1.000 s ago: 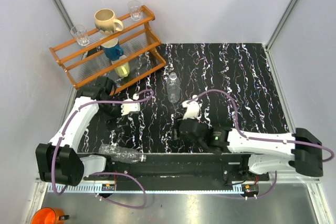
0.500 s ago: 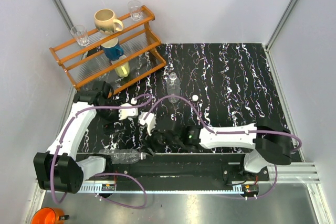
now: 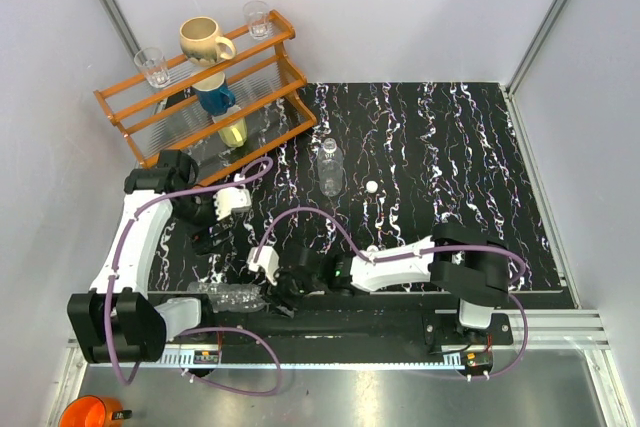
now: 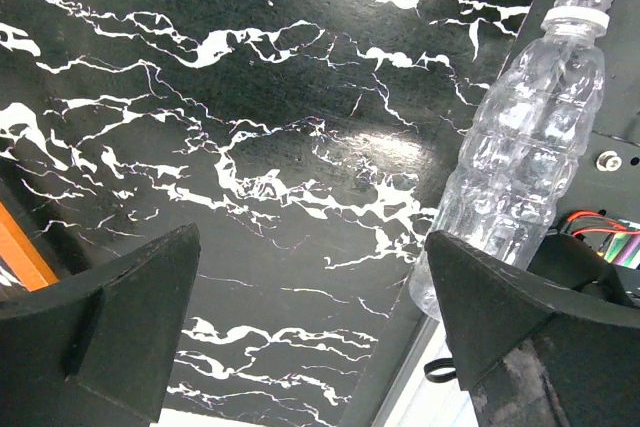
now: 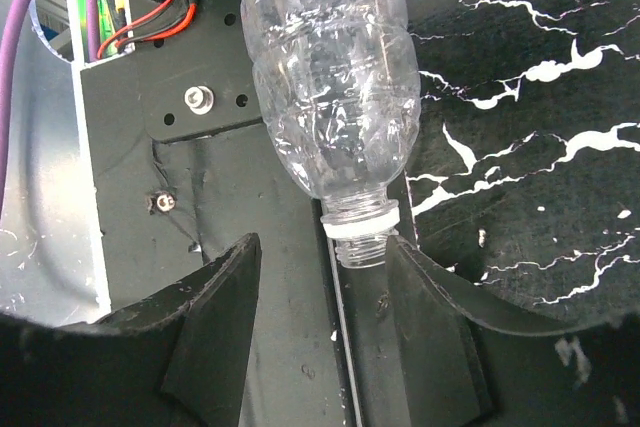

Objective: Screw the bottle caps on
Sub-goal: Pick up the plastic bottle at the center of the board.

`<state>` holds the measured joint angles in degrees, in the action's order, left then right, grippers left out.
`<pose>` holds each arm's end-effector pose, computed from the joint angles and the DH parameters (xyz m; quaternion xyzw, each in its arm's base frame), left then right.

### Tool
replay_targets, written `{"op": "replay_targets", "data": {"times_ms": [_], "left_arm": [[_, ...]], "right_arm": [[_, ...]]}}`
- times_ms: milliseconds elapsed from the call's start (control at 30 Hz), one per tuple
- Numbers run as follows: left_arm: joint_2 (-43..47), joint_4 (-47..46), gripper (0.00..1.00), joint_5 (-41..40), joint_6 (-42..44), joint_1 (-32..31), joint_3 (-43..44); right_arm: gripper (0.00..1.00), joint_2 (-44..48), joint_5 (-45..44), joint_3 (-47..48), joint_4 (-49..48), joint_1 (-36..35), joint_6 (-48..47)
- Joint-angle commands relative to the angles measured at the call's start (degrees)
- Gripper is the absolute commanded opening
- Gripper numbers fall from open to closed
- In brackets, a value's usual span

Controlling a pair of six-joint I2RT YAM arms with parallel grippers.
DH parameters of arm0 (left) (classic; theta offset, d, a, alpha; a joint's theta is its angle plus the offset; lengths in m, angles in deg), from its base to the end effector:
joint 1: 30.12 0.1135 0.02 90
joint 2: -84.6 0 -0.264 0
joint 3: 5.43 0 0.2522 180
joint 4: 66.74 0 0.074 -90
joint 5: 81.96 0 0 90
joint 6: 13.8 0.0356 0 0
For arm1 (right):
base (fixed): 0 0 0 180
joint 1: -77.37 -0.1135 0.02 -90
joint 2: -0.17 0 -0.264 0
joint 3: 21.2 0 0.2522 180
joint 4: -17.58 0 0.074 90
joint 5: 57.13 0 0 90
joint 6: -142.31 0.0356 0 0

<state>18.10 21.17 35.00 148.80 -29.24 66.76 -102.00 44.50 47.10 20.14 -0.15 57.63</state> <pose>0.1802 -0.0134 0.2759 0.5812 0.7770 -0.1469 0.1920 0.0735 0.3654 0.1664 -0.5602 0.6907 0.3644 0.2764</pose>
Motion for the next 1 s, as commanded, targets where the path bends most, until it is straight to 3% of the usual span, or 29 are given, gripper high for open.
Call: {"op": "replay_targets", "data": {"times_ms": [0, 400, 667, 967], "left_arm": [[0.14, 1.26, 0.99, 5.65, 1.32, 1.75, 0.98], [0.32, 1.17, 0.99, 6.26, 0.53, 1.84, 0.63], [1.37, 1.35, 0.99, 6.7, 0.62, 1.84, -0.34], [1.81, 2.14, 0.99, 7.75, 0.35, 1.93, 0.1]], "right_arm": [[0.6, -1.19, -1.08, 2.32, -4.53, -0.88, -1.72], [0.6, -4.97, -3.19, 6.19, -2.25, -3.61, -3.74], [0.66, -5.58, -5.92, 8.12, -0.4, -3.96, -3.57], [0.7, -8.92, -16.64, 11.02, 2.06, -6.59, -5.06]]}}
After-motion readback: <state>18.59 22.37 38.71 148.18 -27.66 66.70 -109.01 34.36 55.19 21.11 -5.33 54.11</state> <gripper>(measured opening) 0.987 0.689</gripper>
